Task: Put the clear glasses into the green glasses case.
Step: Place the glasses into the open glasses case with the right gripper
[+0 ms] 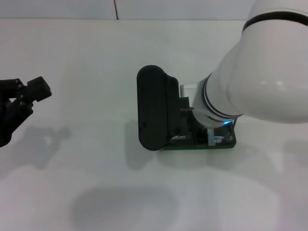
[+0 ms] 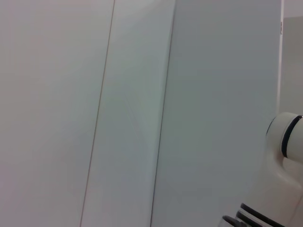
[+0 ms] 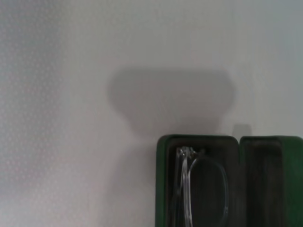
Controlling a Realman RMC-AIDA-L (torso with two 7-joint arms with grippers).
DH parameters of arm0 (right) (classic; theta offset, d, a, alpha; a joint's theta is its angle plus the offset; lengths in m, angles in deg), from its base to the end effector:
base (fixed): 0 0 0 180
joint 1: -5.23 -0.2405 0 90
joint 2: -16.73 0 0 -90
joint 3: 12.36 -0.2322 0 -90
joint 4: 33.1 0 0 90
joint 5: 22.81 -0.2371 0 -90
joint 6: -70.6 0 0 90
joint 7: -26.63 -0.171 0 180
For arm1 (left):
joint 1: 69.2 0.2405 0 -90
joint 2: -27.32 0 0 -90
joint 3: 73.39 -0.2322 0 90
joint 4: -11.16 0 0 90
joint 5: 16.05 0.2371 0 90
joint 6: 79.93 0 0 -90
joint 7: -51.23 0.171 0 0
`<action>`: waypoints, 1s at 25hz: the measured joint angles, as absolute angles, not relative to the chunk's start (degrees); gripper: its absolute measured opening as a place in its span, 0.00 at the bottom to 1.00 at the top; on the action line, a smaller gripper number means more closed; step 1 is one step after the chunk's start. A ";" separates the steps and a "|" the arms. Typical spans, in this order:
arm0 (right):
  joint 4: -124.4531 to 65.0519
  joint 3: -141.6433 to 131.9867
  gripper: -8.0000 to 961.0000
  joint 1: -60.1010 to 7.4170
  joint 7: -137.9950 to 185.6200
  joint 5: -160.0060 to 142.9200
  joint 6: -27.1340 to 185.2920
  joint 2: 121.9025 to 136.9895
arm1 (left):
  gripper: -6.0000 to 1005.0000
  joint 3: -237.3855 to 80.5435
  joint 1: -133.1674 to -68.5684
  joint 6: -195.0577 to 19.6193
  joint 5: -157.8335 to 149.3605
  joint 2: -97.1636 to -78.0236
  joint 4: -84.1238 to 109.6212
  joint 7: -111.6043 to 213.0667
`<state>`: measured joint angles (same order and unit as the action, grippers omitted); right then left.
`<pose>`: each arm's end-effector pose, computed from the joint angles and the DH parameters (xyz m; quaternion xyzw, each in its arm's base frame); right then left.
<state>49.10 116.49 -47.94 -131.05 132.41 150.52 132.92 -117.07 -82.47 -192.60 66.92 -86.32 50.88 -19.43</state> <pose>0.0543 0.3154 -0.1314 -0.9210 -0.1060 -0.3300 0.1777 -0.2606 0.2660 0.0828 -0.8691 -0.1151 -0.4518 0.1652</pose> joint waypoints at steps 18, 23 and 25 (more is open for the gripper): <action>60.50 115.10 0.15 -41.74 -130.41 131.52 152.37 132.93 | 0.06 -117.07 -82.82 -192.93 63.93 -85.43 51.33 -20.92; 72.56 106.70 0.15 -32.59 -126.40 129.30 153.80 132.90 | 0.06 -117.07 -84.25 -192.95 63.27 -84.92 51.38 -21.98; 76.56 102.62 0.15 -28.84 -124.13 127.61 153.91 132.82 | 0.06 -117.07 -84.80 -192.93 62.90 -84.70 51.39 -22.29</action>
<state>76.56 102.62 -28.84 -124.13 127.61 153.91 132.82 -117.07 -84.80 -192.93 62.90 -84.70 51.39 -22.29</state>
